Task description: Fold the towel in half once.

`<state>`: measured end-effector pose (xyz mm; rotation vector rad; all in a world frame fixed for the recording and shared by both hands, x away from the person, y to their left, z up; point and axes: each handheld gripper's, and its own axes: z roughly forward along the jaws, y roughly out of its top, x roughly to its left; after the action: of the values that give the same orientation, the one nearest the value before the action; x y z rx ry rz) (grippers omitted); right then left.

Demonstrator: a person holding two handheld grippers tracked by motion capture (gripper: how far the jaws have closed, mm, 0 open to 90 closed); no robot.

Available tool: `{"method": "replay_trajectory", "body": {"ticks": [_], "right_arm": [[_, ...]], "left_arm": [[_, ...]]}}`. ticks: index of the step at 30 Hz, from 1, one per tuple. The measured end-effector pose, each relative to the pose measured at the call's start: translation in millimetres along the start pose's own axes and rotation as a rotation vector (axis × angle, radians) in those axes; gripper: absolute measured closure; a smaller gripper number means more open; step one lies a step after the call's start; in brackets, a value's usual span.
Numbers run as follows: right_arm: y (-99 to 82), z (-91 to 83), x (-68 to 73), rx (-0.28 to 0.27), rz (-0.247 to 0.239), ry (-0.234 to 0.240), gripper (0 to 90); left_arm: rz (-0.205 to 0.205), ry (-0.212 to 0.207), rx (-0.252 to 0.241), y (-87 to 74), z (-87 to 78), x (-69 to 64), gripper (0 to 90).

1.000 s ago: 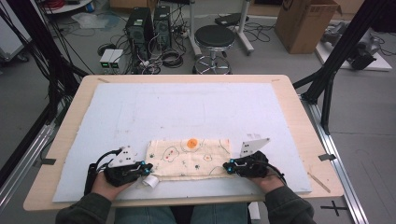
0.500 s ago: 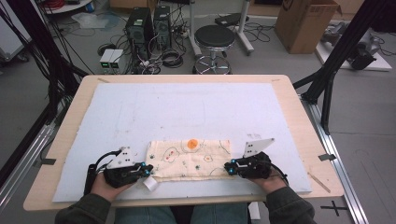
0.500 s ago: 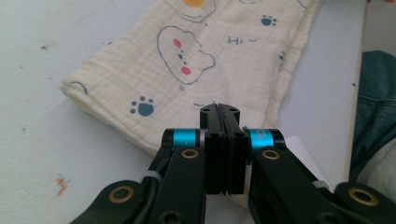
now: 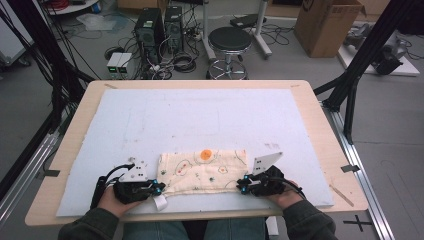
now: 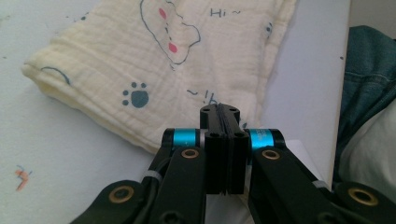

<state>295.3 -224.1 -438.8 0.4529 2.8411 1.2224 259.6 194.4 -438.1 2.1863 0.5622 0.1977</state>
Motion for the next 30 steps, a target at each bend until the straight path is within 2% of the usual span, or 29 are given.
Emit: {"method": "replay_trajectory", "body": {"ticks": [3, 6, 16, 19, 23, 24, 26, 30], "right_arm": [[0.2, -1.9, -1.0, -0.009, 0.004, 0.012, 86.5], [0.5, -4.4, -1.2, -0.03, 0.011, 0.016, 87.0], [1.1, -20.6, 1.7, -0.152, 0.022, 0.051, 87.5], [-0.2, -20.5, 3.3, -0.132, 0.014, 0.07, 87.4], [-5.5, -10.8, 2.9, -0.043, 0.012, 0.095, 86.1], [-6.3, -9.7, 2.2, -0.034, 0.02, 0.094, 82.4], [-6.2, -10.4, 0.3, -0.057, 0.036, 0.112, 77.4], [-3.1, -16.9, -3.8, -0.127, 0.065, 0.102, 68.3]], "left_arm": [[-0.002, 0.006, -0.011, 0.0, -1.3, 0.9, 88.5], [-0.003, 0.013, -0.014, 0.1, -2.3, 0.8, 88.5], [-0.017, 0.028, -0.032, -0.1, -5.2, 2.1, 88.5], [-0.011, 0.014, -0.022, -0.3, -4.0, 1.3, 88.5], [-0.005, -0.002, -0.004, -1.4, -1.9, 0.1, 88.1], [-0.005, 0.001, -0.006, -1.3, -2.1, 0.3, 85.8], [-0.028, -0.006, -0.028, -0.7, -4.2, 1.4, 77.3], [-0.056, 0.013, -0.085, 3.0, -8.8, 4.1, 65.8]]}}
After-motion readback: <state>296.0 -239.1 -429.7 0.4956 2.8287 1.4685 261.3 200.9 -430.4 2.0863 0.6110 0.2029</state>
